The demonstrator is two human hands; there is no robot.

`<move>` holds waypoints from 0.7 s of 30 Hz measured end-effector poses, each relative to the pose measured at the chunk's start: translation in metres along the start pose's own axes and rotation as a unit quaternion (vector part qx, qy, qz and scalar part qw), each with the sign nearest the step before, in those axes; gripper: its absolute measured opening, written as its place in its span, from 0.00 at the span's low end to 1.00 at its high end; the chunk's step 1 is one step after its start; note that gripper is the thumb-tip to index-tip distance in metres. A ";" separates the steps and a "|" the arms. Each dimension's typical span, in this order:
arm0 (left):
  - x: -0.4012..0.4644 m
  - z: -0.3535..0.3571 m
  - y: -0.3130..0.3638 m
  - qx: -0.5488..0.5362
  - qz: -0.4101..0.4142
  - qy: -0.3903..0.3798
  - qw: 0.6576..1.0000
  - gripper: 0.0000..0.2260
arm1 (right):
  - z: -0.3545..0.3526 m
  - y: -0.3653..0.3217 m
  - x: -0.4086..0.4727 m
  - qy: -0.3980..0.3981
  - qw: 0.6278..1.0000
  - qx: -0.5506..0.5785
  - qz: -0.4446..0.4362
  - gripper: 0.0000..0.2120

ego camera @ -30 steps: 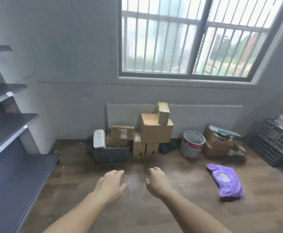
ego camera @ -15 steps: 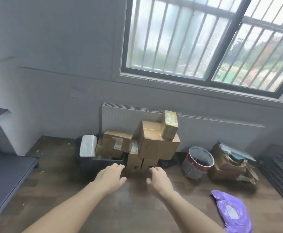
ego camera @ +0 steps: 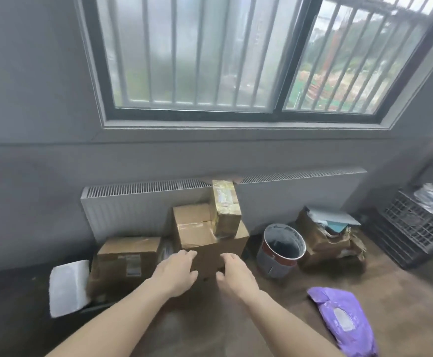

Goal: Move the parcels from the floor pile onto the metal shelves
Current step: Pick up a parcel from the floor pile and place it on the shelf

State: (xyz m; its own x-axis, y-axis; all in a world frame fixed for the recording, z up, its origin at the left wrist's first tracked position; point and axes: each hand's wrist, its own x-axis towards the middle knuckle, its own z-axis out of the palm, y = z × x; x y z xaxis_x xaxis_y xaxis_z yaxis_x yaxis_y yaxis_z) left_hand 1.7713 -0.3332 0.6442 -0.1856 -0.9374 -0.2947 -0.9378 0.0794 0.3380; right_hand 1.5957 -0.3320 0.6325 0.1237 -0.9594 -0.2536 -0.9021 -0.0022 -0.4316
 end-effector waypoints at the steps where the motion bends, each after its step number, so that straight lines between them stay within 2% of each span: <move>1: 0.021 -0.002 0.003 0.000 0.005 0.002 1.000 0.26 | -0.005 0.007 0.019 -0.010 1.000 0.000 0.003 0.27; 10: 0.200 -0.014 0.015 0.012 0.001 -0.027 1.000 0.28 | -0.046 0.075 0.188 -0.058 0.998 0.002 0.037 0.29; 14: 0.258 -0.020 0.006 0.012 -0.006 -0.036 0.999 0.29 | -0.050 0.094 0.246 -0.070 0.996 0.007 0.050 0.26; 17: 0.296 -0.020 -0.001 0.017 -0.012 -0.047 0.999 0.29 | -0.046 0.100 0.278 -0.099 0.994 -0.008 0.055 0.29; 21: 0.351 -0.019 -0.013 0.032 0.014 -0.046 0.998 0.32 | -0.043 0.100 0.326 -0.075 0.994 0.027 0.070 0.28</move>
State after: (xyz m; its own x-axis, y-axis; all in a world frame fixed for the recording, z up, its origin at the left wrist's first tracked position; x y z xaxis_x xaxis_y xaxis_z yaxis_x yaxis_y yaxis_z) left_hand 1.7235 -0.6699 0.5529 -0.2360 -0.8992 -0.3684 -0.9480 0.1298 0.2906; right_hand 1.5280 -0.6567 0.5442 0.0625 -0.8959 -0.4398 -0.8921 0.1474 -0.4270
